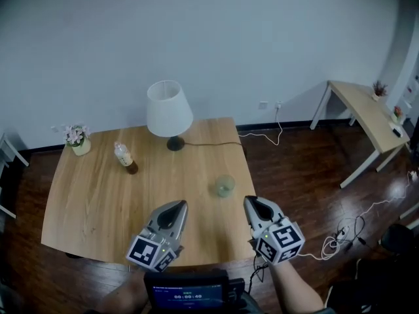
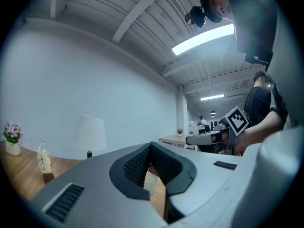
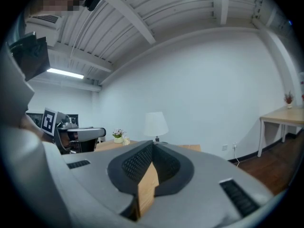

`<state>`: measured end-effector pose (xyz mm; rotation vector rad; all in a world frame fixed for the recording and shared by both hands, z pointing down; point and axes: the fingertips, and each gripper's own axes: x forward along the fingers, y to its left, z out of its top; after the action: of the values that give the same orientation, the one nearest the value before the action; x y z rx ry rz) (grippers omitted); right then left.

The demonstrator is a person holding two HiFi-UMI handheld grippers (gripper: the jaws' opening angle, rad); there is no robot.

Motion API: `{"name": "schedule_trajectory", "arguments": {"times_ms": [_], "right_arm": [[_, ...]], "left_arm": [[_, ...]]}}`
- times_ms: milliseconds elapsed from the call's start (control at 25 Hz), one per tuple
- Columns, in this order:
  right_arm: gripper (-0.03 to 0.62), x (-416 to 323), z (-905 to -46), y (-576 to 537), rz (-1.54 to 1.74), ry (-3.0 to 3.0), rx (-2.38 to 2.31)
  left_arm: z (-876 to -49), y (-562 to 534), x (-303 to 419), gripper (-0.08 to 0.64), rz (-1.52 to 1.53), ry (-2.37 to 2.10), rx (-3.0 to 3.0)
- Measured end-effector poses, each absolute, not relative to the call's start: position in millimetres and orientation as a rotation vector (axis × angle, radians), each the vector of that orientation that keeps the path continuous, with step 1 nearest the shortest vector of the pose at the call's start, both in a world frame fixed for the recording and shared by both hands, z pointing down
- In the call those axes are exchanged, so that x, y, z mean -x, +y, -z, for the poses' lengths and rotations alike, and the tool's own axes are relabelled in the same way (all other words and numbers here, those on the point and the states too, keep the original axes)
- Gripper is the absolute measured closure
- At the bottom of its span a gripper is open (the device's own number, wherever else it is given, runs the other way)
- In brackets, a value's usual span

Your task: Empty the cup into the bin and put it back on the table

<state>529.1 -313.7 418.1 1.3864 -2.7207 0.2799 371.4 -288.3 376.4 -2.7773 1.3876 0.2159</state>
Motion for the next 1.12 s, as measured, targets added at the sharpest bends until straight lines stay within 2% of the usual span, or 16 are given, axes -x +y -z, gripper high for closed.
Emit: {"name": "schedule_trajectory", "arguments": {"times_ms": [240, 360, 560, 1120], "right_arm": [[0.592, -523, -407, -303, -0.276, -2.722, -1.402], [0.592, -521, -405, -296, -0.278, -2.717, -1.408], [0.592, -519, -400, -290, -0.263, -2.715, -1.388], [0.592, -516, -393, -266, -0.257, -2.712, -1.379]], "left_arm": [[-367, -282, -360, 0.56, -0.247, 1.362, 2.75], [-397, -275, -346, 0.56, -0.245, 1.344, 2.741], [-346, -266, -356, 0.56, -0.319, 1.318, 2.739], [-351, -254, -314, 0.56, -0.238, 1.524, 2.68]]}}
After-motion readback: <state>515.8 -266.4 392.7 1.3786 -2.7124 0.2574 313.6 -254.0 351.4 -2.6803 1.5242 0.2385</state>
